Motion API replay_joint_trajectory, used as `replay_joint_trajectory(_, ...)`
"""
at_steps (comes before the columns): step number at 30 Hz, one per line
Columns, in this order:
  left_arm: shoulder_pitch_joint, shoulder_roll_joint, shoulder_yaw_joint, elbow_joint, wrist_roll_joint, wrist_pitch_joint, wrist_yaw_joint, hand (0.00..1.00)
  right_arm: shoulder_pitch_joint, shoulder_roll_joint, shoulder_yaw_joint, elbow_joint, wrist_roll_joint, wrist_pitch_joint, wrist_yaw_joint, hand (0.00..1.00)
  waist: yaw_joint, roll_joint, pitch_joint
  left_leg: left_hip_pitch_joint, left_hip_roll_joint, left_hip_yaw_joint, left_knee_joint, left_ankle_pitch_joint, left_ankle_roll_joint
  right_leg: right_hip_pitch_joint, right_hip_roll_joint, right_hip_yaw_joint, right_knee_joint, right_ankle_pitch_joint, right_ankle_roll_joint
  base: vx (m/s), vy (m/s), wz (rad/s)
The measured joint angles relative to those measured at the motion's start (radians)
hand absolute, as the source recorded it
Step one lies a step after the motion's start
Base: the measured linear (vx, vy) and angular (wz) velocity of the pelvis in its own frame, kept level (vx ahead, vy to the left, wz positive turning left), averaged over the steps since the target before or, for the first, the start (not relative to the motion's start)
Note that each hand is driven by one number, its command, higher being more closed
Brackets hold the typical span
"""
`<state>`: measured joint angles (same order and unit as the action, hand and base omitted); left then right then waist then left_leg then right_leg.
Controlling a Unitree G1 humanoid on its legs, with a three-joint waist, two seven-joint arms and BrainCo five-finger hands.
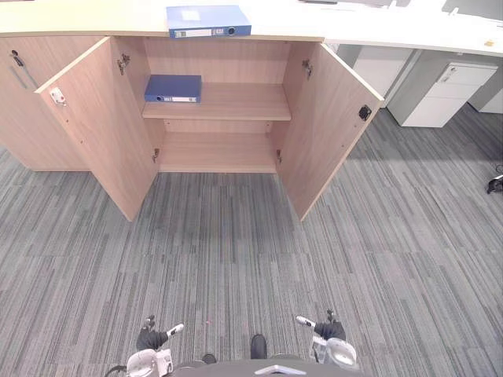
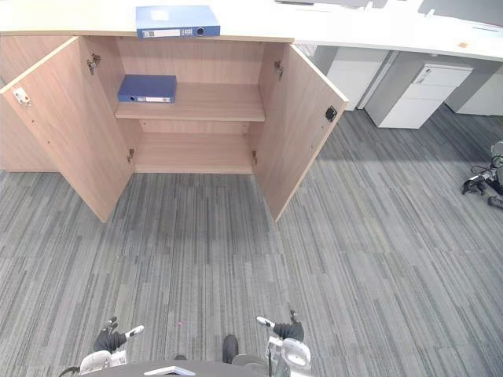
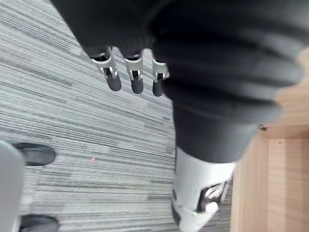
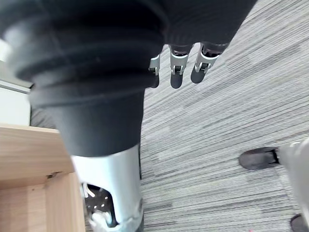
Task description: Walk over to the cabinet, pick up the folder, carry it to the office cabinet, place the folder inside the office cabinet, then close the office cabinet door
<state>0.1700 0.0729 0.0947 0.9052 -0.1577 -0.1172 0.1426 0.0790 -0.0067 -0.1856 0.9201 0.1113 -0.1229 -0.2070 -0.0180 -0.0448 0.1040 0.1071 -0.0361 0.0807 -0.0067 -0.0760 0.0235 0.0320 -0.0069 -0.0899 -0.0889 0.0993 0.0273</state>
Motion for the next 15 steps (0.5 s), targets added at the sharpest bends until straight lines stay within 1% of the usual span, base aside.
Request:
replay_joint_trajectory(1,-0.007,0.0,0.012,0.02,0.013,0.002,-0.005,0.0,0.001,0.0,-0.009,0.011,0.0,0.004,0.016,0.0,0.001,0.0,0.001,0.0,0.0,0.002,-0.002,0.0,0.0,0.003,0.0,0.002,0.0,0.0,0.0,-0.04,0.008,-0.03)
replay_joint_trajectory(3,-0.012,-0.001,0.018,0.03,0.028,0.006,-0.006,0.0,0.0,0.0,-0.014,0.012,0.0,0.019,0.025,0.0,0.0,0.0,0.001,0.002,0.0,0.003,-0.004,-0.001,-0.002,0.003,0.0,0.005,0.0,0.0,0.0,-0.05,0.011,-0.05)
replay_joint_trajectory(8,-0.027,-0.004,0.021,0.055,0.046,0.01,-0.018,0.0,-0.005,-0.001,-0.026,0.051,-0.001,0.038,0.029,0.0,0.002,0.002,0.002,0.004,0.0,0.006,-0.012,-0.003,-0.006,0.001,0.0,0.006,0.0,-0.004,0.004,-0.02,0.003,-0.01)
replay_joint_trajectory(15,-0.04,-0.007,0.023,0.067,0.061,0.016,-0.019,0.0,-0.014,-0.003,-0.036,0.081,-0.002,0.041,0.034,0.0,0.008,0.004,0.004,0.005,0.0,0.013,-0.014,-0.005,-0.004,-0.002,0.002,0.016,0.0,-0.009,0.008,0.0,0.004,-0.02)
